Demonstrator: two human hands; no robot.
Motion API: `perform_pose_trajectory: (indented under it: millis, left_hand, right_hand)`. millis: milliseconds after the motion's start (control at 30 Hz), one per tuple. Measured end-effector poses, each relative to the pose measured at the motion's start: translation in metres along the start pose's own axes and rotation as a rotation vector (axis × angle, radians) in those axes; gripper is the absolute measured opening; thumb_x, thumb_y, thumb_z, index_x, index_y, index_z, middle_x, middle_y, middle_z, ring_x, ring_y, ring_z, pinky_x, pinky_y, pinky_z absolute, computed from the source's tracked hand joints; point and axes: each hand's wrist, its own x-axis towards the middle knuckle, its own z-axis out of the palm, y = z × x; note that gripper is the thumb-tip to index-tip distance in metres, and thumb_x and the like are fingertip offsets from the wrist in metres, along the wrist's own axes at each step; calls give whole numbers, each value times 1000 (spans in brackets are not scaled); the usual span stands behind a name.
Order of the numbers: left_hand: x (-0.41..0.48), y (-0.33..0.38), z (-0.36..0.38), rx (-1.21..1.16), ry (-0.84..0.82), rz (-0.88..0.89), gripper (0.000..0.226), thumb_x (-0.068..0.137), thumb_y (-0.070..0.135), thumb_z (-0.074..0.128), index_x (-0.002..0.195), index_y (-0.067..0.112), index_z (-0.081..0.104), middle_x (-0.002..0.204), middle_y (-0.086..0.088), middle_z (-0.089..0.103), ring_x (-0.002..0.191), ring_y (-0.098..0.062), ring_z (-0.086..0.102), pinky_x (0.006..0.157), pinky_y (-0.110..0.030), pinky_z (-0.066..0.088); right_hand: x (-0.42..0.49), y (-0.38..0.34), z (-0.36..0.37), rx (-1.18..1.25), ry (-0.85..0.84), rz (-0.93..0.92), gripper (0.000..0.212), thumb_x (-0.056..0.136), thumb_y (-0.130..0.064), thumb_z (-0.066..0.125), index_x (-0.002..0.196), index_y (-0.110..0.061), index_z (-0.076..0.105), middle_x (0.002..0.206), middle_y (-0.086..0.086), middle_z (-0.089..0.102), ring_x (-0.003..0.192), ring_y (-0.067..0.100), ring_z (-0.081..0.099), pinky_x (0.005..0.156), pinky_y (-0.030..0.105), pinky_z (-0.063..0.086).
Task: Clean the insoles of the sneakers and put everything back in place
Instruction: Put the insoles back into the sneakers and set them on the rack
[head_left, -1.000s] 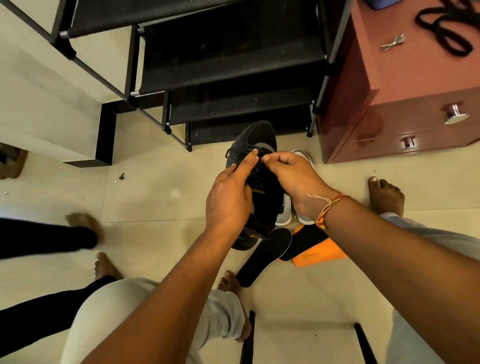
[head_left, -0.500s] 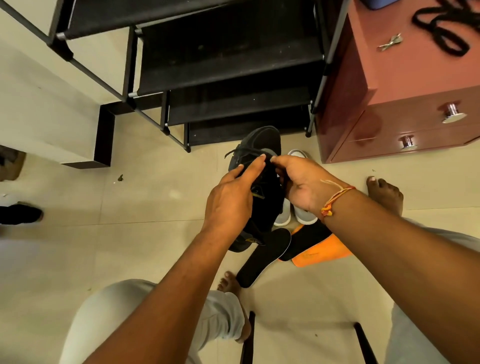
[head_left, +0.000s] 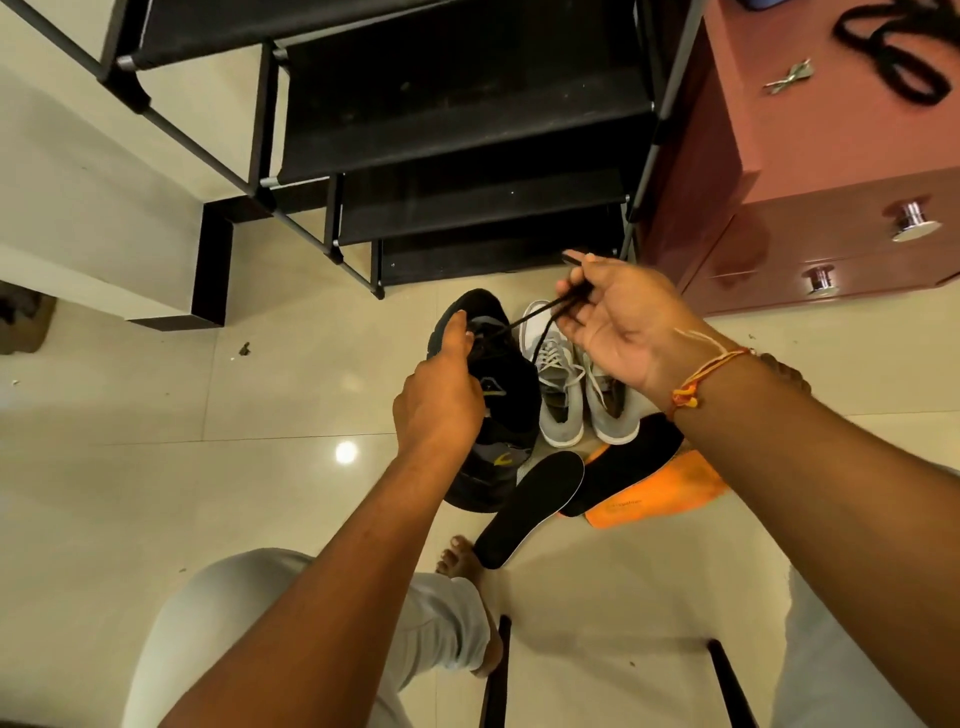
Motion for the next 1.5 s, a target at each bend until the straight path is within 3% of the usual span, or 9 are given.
perform_pose_trajectory:
  millis: [133,300,567,767,933,1033,1200,1300,1500]
  left_hand:
    - [2,-1,-2,-85,53,-67,66,99,9,51,153,35,22,110,-9,70,89,-30,68,76,-47,60]
    - [3,6,-5,-230,129,-70,62,102,16,50,155,35,22,102,-4,70,77,-17,61,66,-35,54]
    - [-12,17,-3,-336,230,103,55,100,13,52,148,37,41,117,1,72,94,-20,71,82,-38,60]
    - [-10,18,-5,-470,271,20,50,100,10,52,145,32,47,121,6,71,102,-16,69,82,-26,55]
    - [-7,18,-7,-539,264,-40,47,101,14,52,144,30,48,113,3,72,97,-16,69,81,-35,60]
    - [-4,15,-9,-558,295,-57,44,101,15,53,144,28,49,111,7,70,95,-11,66,80,-29,58]
    - [-3,14,-10,-602,326,-108,45,101,12,55,143,28,49,126,8,69,112,-14,66,90,-34,59]
    - [-3,15,-10,-617,340,-111,46,101,12,56,143,27,48,128,7,68,115,-14,65,93,-35,59]
    - [-4,15,-10,-602,382,-93,46,101,11,55,143,27,47,128,8,69,112,-11,66,88,-27,59]
  right_hand:
    - [-18,7,4,-208,-220,45,22,103,-8,47,102,-10,69,79,4,64,78,13,65,90,35,58]
    - [-20,27,-2,-1502,-460,-306,24,95,-15,63,112,-28,75,102,-3,74,91,16,67,84,25,55]
    - [-35,41,-4,-2328,-410,-646,23,95,-18,58,117,-12,66,116,9,61,107,34,60,72,34,38]
    - [-35,39,4,-2287,-504,-772,21,94,-6,54,110,-12,67,109,8,63,101,28,63,69,30,38]
    - [-29,32,4,-2040,-659,-620,28,87,1,57,90,-25,64,90,1,63,87,25,63,68,33,49]
    - [-31,28,5,-1852,-524,-690,25,89,-7,63,101,-28,72,101,-2,68,94,19,63,80,31,52]
    - [-25,9,1,-1610,61,-852,29,87,-38,73,109,-23,65,115,1,59,102,19,58,81,28,46]
    - [-21,6,-4,-1674,36,-571,37,89,-44,70,117,-21,66,110,1,67,101,21,63,82,33,52]
    - [-32,22,3,-1515,-82,-624,24,86,-33,75,102,-17,66,85,-4,69,83,14,65,74,30,54]
